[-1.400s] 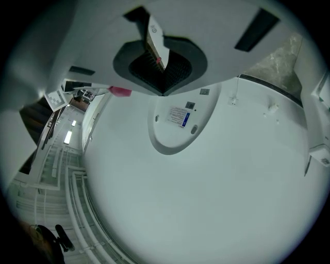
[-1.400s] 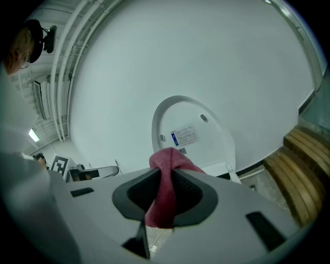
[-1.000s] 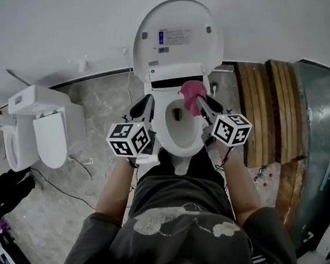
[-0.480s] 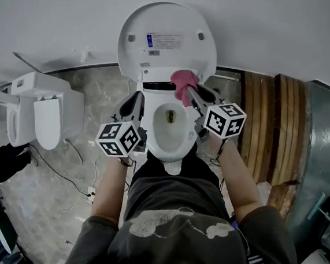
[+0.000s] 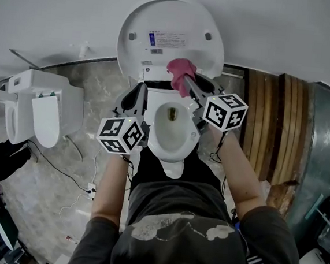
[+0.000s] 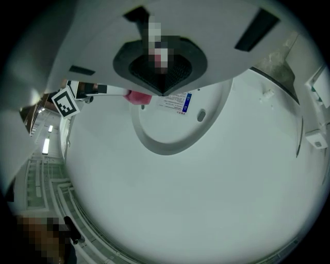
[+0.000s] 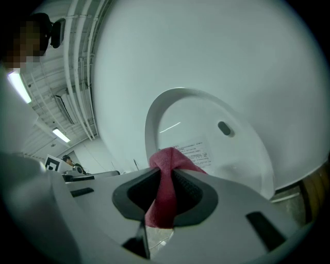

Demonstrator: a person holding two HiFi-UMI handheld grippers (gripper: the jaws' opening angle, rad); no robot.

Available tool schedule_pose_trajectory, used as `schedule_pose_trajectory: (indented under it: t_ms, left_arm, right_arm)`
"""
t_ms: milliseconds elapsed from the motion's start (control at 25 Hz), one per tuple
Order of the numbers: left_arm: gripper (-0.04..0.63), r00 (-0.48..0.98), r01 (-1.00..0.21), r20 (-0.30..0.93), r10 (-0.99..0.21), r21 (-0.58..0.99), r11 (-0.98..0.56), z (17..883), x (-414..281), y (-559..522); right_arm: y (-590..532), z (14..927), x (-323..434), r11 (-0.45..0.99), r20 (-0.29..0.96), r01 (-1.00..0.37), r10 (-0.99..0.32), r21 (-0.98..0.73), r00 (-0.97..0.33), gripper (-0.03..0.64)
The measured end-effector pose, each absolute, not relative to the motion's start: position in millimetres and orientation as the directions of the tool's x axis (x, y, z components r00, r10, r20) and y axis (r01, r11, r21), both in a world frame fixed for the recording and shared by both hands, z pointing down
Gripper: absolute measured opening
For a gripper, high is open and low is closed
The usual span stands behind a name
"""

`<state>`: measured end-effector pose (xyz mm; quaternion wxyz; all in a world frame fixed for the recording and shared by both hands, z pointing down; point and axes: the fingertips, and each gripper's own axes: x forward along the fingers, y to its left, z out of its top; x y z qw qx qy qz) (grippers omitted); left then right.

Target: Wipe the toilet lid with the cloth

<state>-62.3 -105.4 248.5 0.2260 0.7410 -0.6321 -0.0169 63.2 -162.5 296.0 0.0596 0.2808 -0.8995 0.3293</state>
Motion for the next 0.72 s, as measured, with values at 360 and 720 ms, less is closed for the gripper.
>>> schedule_pose_trajectory:
  t_ms: [360, 720]
  left_arm:
    - [0.006, 0.298, -0.903, 0.217, -0.930, 0.381, -0.200, 244.1, -120.2, -147.5]
    - [0.006, 0.332, -0.896, 0.163, -0.929, 0.364, -0.256, 228.2, -156.6, -177.1]
  right_arm:
    - [-209.3, 266.8, -18.6, 0.616, 0.233, -0.578, -0.551, -0.535, -0.802, 0.067]
    - [-258.3, 235.1, -71.5, 0.633, 0.156, -0.583, -0.598, -0.509, -0.786, 0.067]
